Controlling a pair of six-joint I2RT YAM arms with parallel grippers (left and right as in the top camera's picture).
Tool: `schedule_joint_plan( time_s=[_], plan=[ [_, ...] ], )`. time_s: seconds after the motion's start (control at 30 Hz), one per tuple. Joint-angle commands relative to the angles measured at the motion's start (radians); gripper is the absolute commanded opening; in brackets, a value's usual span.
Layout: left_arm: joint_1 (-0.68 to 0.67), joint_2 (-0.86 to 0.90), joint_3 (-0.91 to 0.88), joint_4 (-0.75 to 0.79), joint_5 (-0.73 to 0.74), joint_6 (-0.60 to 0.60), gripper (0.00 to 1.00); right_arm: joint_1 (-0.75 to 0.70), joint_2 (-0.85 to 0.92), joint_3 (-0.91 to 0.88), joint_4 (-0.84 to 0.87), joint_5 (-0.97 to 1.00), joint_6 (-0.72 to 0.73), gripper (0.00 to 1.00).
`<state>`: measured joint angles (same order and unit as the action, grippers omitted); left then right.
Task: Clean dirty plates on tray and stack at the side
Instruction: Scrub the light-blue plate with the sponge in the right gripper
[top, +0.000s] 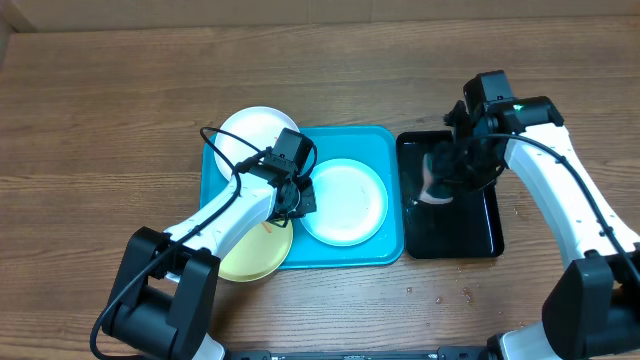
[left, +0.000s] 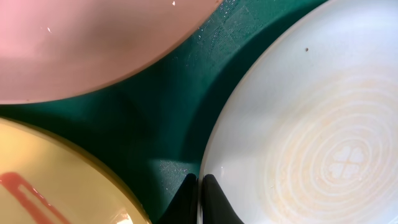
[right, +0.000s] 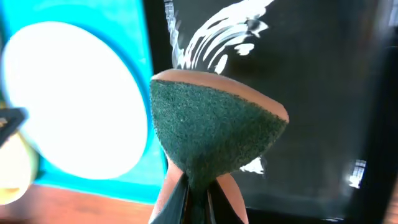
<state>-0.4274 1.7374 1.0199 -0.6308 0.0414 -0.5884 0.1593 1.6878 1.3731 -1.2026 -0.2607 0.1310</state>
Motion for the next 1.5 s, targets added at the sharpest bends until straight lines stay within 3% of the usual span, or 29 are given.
schedule_joint_plan(
  time_s=[0.0,0.1,0.27,0.47,0.73,0.87,1.47],
  plan=[
    [0.003,0.011,0.025,0.003,0.011,0.005,0.05,0.061,-0.014,0.032,0.018,-0.108,0.0,0.04],
    [0.003,0.011,0.025,0.004,0.011,0.005,0.05,0.138,-0.014,0.032,0.04,-0.102,0.01,0.04],
    [0.003,0.011,0.025,0.002,0.011,0.005,0.06,0.304,-0.006,0.031,0.098,0.089,0.137,0.04],
    [0.003,0.011,0.025,-0.002,0.011,0.006,0.07,0.426,0.064,0.029,0.165,0.216,0.164,0.04],
    [0.003,0.011,0.025,-0.019,0.011,0.006,0.07,0.435,0.145,0.029,0.235,0.291,0.19,0.04],
    [0.003,0.011,0.025,-0.027,0.011,0.01,0.07,0.435,0.175,0.021,0.259,0.297,0.1,0.04],
    [0.003,0.011,0.025,-0.026,0.011,0.01,0.07,0.408,0.19,-0.055,0.364,0.312,0.059,0.04]
  ],
)
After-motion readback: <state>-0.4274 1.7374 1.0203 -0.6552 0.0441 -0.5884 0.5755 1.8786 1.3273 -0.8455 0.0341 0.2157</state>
